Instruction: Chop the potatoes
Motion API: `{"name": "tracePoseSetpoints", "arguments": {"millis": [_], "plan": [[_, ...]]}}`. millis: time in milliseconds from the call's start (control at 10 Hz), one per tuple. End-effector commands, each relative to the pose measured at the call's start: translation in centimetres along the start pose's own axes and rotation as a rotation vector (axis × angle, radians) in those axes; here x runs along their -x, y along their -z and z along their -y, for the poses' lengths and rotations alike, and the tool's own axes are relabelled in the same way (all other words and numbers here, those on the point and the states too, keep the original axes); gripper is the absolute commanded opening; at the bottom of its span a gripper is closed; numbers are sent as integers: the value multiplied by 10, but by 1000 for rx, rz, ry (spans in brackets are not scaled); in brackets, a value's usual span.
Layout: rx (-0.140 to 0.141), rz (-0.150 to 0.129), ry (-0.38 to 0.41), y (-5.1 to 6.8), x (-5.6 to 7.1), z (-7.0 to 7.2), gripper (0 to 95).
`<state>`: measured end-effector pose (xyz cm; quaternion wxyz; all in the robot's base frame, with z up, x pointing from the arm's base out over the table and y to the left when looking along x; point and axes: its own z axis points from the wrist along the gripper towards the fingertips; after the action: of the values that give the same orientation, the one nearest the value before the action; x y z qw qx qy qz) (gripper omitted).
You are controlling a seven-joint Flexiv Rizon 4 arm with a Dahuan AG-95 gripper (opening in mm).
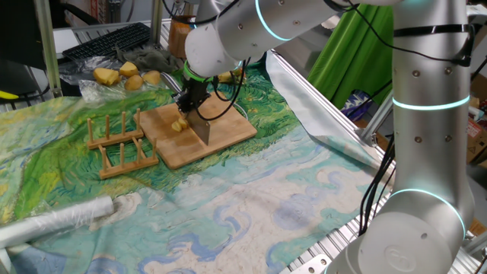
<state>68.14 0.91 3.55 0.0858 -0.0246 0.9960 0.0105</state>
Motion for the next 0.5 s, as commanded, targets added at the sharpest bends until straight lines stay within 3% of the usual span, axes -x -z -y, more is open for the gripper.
{"name": "tracePoseSetpoints", "arguments": {"millis": [100, 500], "plan": [[31, -13, -43, 2, -1, 0, 0], [57, -26, -53, 2, 0, 0, 0]]}}
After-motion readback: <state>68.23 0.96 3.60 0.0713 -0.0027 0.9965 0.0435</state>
